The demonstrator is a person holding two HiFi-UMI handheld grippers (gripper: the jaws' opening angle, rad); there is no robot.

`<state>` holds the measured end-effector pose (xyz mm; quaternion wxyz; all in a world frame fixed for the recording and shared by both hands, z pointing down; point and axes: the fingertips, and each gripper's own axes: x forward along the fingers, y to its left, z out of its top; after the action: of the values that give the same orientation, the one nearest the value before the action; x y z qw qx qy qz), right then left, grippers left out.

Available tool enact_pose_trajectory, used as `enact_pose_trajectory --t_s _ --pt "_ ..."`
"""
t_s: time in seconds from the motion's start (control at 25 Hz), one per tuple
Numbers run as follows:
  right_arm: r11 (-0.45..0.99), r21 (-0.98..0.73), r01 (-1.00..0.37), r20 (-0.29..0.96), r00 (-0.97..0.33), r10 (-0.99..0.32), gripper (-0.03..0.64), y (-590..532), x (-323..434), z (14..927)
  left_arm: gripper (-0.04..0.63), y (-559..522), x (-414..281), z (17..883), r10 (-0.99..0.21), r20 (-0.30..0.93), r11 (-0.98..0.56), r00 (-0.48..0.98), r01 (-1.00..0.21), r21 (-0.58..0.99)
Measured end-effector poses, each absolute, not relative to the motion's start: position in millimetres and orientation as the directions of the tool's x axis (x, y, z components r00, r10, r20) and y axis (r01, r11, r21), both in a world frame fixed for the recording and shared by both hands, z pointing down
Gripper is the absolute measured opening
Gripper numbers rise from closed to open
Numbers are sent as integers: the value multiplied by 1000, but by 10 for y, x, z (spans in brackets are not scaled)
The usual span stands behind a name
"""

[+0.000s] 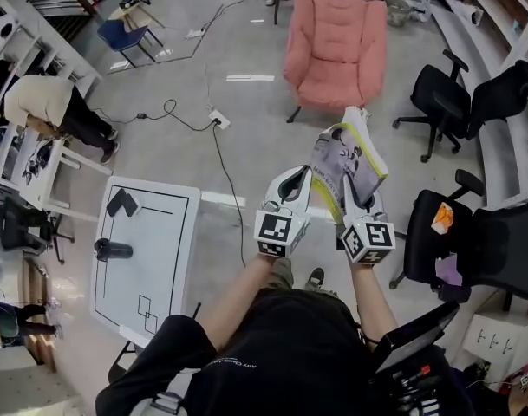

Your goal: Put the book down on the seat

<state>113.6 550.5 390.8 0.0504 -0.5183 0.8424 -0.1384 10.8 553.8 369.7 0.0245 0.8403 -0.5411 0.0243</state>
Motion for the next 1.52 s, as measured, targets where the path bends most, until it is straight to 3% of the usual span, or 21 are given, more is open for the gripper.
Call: enact_pose_trajectory --t_s 0.56,0.76,1.24,1.52 --pt "365 -238 -900 122 -400 -908 84 4129 407 3995 2 3917 -628 3800 -862 51 -497 503 -862 102" --pt "321 -243 -915 175 -367 -914 84 3765 338 4173 2 3462 -756 4068 -848 106 -505 519 -852 137" --pt "316 -285 -905 165 -371 -914 84 2142 644 4420 2 1925 -357 4315 -837 160 -510 523 -852 118" --pt "339 -357 -870 146 -411 -900 84 1069 917 4451 2 918 -55 4157 -849 180 -503 497 -864 18"
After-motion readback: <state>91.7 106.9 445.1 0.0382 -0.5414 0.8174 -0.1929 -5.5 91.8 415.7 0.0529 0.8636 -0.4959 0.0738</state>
